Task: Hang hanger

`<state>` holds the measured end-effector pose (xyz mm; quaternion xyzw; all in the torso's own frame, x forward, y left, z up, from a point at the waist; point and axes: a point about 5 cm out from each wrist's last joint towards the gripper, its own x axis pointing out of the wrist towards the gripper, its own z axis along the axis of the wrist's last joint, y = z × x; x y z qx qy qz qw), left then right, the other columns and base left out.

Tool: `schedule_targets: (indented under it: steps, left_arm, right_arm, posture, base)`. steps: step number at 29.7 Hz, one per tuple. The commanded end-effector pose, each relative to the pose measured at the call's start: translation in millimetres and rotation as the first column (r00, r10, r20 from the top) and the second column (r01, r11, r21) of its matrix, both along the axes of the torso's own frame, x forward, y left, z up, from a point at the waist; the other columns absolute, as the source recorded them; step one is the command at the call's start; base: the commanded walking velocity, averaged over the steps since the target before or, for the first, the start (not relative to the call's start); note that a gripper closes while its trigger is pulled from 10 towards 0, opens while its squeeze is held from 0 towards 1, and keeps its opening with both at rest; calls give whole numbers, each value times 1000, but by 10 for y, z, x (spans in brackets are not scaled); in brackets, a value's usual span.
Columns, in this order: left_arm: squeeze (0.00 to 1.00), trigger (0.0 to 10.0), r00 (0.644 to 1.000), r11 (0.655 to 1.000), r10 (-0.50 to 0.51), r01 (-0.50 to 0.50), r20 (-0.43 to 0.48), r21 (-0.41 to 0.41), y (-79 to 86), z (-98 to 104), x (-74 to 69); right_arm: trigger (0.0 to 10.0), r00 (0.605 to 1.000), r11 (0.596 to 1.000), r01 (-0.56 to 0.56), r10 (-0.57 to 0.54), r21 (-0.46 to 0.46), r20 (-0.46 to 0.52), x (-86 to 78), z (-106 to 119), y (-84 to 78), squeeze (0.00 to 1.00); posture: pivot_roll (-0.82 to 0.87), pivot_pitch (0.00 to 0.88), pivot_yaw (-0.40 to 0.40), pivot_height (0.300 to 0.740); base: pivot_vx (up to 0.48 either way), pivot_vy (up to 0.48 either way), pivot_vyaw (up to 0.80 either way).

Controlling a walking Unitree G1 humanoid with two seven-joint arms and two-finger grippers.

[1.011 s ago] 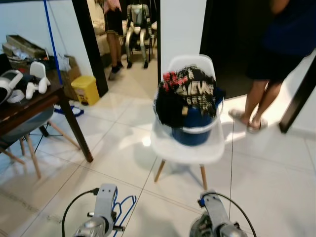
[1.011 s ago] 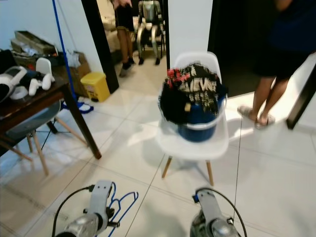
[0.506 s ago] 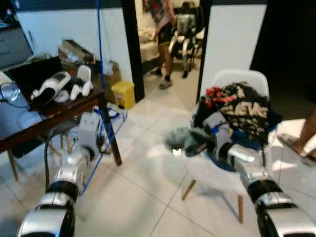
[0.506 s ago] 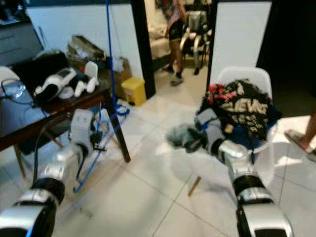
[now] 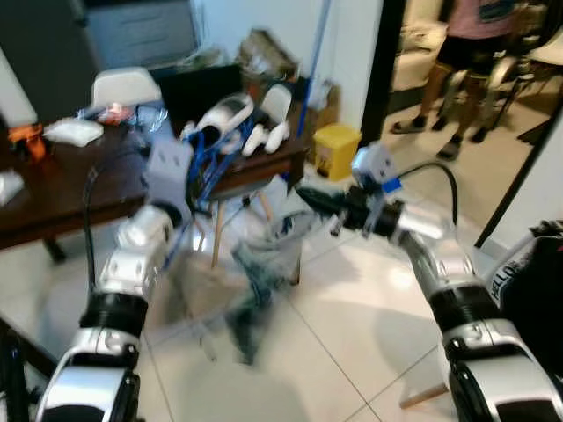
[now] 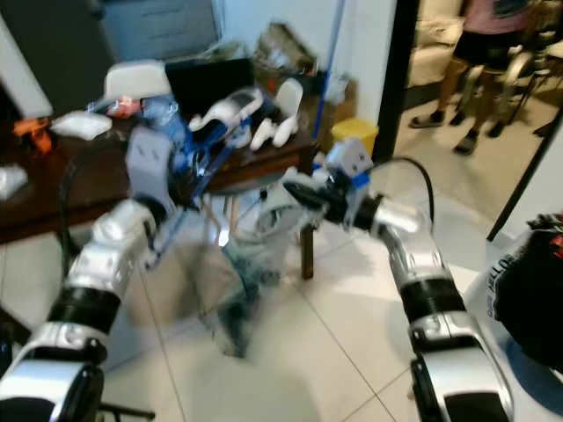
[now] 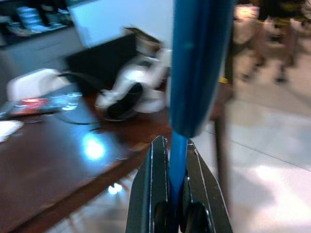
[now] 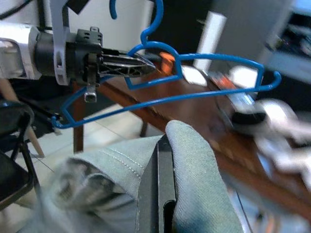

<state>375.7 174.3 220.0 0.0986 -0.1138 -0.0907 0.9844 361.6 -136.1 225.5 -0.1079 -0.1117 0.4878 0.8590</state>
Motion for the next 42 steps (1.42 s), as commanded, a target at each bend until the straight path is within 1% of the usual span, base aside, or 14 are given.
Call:
schedule_targets:
  steps: [1,3,4,6,10,11,13,15,20,28,33,36,39,42]
  left_arm:
    - [0,10000,999,999,37,-37,0,26,91,20,-21]
    - [0,10000,997,998,48,-51,67,31,71,211,-73]
    - [0,10000,997,998,48,-51,67,31,71,211,-73]
    - [0,10000,991,997,65,-71,120,40,78,354,-108]
    - [0,10000,984,994,85,-94,157,52,96,451,-135]
    - [0,10000,974,991,108,-121,197,56,117,554,-157]
    - [0,10000,956,987,137,-154,261,47,126,725,-195]
    - [0,10000,952,987,139,-157,271,44,116,767,-209]
    - [0,10000,954,988,131,-148,268,43,92,772,-214]
    - [0,10000,963,991,118,-130,244,35,28,716,-239]
    - [0,10000,961,990,129,-140,244,29,23,723,-253]
    - [0,10000,955,987,148,-159,259,25,40,766,-260]
    - [0,10000,955,987,148,-159,259,25,40,766,-260]
    - [0,10000,951,985,157,-170,265,24,47,785,-265]
  right_arm:
    - [10000,998,998,-59,59,4,16,-30,58,131,0]
    - [10000,991,991,-130,129,22,30,-117,152,244,0]
    - [10000,991,991,-130,129,22,30,-117,152,244,0]
    - [10000,981,981,-192,190,39,49,-189,246,332,0]
    - [10000,972,972,-228,225,51,61,-233,309,379,0]
    - [10000,966,966,-252,247,60,70,-258,359,419,0]
    - [10000,971,969,-231,223,84,91,-241,447,491,0]
    - [10000,974,973,-214,207,83,89,-222,465,510,0]
    - [10000,978,977,-198,191,81,89,-201,475,520,0]
    - [10000,979,977,-195,189,82,73,-200,523,542,0]
    - [10000,973,972,-223,216,76,85,-244,561,569,0]
    - [10000,959,961,-269,261,63,106,-294,603,596,0]
    - [10000,959,961,-269,261,63,106,-294,603,596,0]
    - [10000,950,954,-295,286,61,122,-321,634,607,0]
  posture:
    - [31,0,7,740]
    - [36,0,3,740]
    - [36,0,3,740]
    - [39,0,1,740]
    - [41,0,0,740]
    - [41,0,0,740]
    - [44,0,-6,740]
    - [44,0,-7,740]
    - [47,0,-12,740]
    - [48,0,-17,740]
    - [47,0,-16,740]
    - [46,0,-14,740]
    - [46,0,-14,740]
    - [46,0,-14,740]
  base:
    - [360,0,794]
    - [360,0,791]
    - [360,0,788]
    - [356,0,794]
    - [354,0,794]
    - [345,0,788]
    - [343,0,0]
    - [345,0,0]
    - [345,0,0]
    - [344,0,-800]
    - [339,0,0]
    - [340,0,0]
    - [337,0,0]
    - [322,0,756]
